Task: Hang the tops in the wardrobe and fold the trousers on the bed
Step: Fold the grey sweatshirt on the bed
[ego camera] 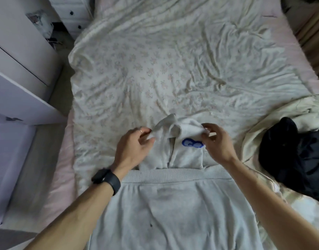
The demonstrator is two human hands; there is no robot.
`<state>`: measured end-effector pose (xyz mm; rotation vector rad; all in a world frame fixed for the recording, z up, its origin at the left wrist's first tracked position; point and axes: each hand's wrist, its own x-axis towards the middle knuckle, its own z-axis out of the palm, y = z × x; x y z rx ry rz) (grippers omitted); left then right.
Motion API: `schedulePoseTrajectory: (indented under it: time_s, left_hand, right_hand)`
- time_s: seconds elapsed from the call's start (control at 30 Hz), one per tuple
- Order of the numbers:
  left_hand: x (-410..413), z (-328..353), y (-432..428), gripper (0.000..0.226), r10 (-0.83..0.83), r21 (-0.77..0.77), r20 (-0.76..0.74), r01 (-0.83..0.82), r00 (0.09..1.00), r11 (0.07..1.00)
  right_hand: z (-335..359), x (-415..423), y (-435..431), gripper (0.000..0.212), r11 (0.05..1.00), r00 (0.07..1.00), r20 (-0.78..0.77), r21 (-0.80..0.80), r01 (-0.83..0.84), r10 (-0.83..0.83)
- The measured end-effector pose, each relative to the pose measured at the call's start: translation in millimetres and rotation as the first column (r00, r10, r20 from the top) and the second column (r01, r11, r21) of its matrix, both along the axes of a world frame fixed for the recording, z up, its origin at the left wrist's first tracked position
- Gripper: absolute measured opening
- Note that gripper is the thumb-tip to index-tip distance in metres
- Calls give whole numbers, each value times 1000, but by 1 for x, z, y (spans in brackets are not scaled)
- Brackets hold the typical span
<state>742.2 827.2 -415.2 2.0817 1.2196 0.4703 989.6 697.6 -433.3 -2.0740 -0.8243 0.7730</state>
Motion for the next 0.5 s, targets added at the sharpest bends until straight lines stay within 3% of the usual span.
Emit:
schedulePoseTrajectory:
  time_s: [0.07, 0.17, 0.27, 0.33, 0.43, 0.5]
  left_hand:
    - [-24, -2, -42, 16, -123, 341, -27, 125, 992, 932]
    - [-64, -15, -108, 17, -256, 465, -51, 250, 965, 849]
    - [-109, -48, -172, 19, -382, 423, -209, 435, 900, 795]
    - [-135, -78, -208, 28, -442, 297, -369, 555, 818, 777]
    - [-152, -105, -239, 48, -427, 141, -490, 552, 760, 822]
    - [-148, -104, -249, 47, -366, 144, -454, 472, 813, 870]
  right_hand:
    - [10, -27, -47, 36, 999, 997, 78, 53, 1, -5]
    - [8, -68, -121, 45, 991, 971, 235, 108, -76, 49]
    - [-21, -101, -191, 48, 988, 928, 341, -28, -153, 153]
    - [-53, -121, -229, 50, 954, 882, 373, -191, -231, 288]
    - [-87, -137, -258, 58, 837, 815, 305, -425, -346, 492]
    - [-90, -144, -264, 58, 839, 819, 330, -456, -297, 469]
